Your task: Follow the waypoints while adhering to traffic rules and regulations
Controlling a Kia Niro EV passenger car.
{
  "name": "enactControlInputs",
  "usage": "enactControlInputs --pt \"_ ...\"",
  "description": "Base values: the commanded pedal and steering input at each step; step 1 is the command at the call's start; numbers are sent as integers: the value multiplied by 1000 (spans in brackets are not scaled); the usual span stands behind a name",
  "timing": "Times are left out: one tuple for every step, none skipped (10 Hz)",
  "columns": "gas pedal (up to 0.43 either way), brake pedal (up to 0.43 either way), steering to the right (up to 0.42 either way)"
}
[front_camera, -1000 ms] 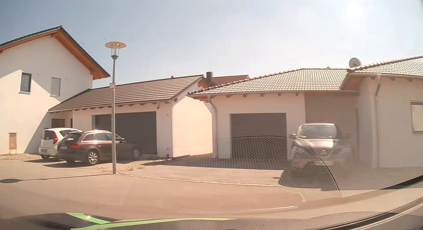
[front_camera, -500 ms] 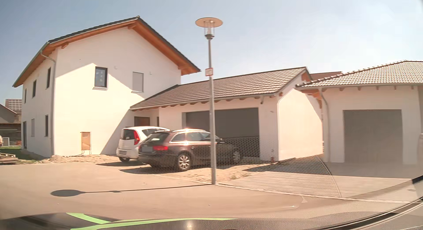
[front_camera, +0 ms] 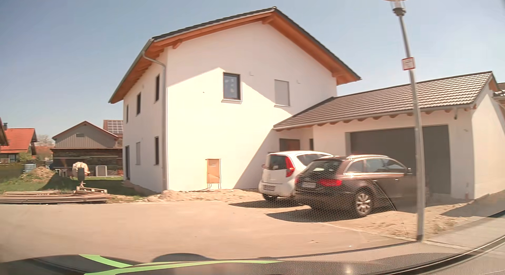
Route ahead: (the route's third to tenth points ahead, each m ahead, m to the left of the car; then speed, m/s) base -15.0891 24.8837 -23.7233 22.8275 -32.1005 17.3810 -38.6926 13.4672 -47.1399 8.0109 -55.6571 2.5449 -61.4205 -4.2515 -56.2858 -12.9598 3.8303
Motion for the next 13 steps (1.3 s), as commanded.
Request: enactControlInputs --pt "0 0 -783" --pt "20 0 -788" --pt "39 0 -794" --pt "39 0 -802" --pt "47 0 -814" --pt "67 0 -829" --pt "67 0 -836" --pt "79 0 -839" --pt "79 0 -839" --pt "79 0 -839" --pt "79 0 -839" --pt "87 0 -838" --pt "87 0 -839"
